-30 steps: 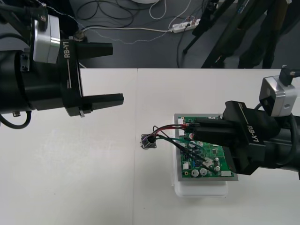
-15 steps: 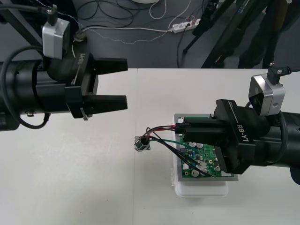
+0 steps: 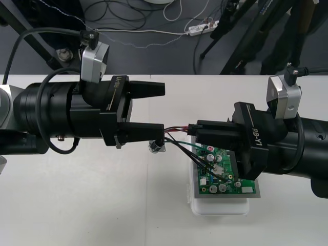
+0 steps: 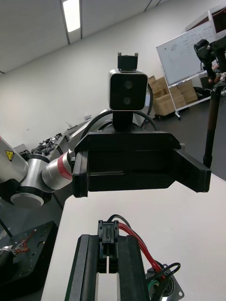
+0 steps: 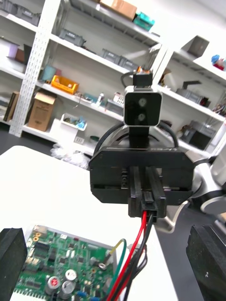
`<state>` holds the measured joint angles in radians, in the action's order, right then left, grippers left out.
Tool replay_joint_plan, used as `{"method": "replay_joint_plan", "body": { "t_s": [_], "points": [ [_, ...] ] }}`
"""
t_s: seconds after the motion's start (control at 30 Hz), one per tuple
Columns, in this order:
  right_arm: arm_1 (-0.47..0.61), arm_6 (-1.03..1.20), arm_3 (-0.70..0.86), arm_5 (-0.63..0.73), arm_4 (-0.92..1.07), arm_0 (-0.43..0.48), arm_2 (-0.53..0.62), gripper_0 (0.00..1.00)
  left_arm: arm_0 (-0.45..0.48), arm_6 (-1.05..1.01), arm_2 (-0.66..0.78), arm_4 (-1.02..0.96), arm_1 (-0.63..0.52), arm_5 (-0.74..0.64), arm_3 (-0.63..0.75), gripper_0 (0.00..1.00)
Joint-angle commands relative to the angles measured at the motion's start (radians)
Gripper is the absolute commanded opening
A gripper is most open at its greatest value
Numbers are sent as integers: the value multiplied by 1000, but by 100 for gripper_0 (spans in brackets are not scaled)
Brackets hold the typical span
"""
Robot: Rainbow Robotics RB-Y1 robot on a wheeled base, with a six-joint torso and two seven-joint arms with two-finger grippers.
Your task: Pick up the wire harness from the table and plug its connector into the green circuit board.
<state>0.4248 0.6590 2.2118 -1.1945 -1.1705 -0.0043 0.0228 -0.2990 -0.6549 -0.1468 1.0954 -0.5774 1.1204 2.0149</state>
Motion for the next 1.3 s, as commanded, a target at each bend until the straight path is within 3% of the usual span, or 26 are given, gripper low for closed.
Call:
{"method": "replay_joint_plan", "body": {
  "t_s": [0.03,0.73,0.87,0.93,1.13,1.23,1.3],
  "points": [
    [5,-30,13,12,-11,-26,-24,0,-11,-31,-57,23,19,-27,45,100],
    [3,-47,13,12,-5,-26,-38,0,-23,-20,-128,21,31,-114,51,100],
    [3,-47,13,12,-3,-26,-38,0,-25,-19,-128,21,31,-114,51,83],
    [3,-47,13,12,0,-23,-38,0,-28,-19,-128,21,31,-114,51,70],
    [3,-47,13,12,0,-20,-37,0,-32,-17,-128,21,33,-120,51,63],
    [3,-48,13,12,0,-19,-38,0,-34,-17,-128,21,33,-122,51,48],
    [3,-48,13,12,2,-19,-38,0,-35,-19,-129,21,33,-123,51,46]
  ]
}}
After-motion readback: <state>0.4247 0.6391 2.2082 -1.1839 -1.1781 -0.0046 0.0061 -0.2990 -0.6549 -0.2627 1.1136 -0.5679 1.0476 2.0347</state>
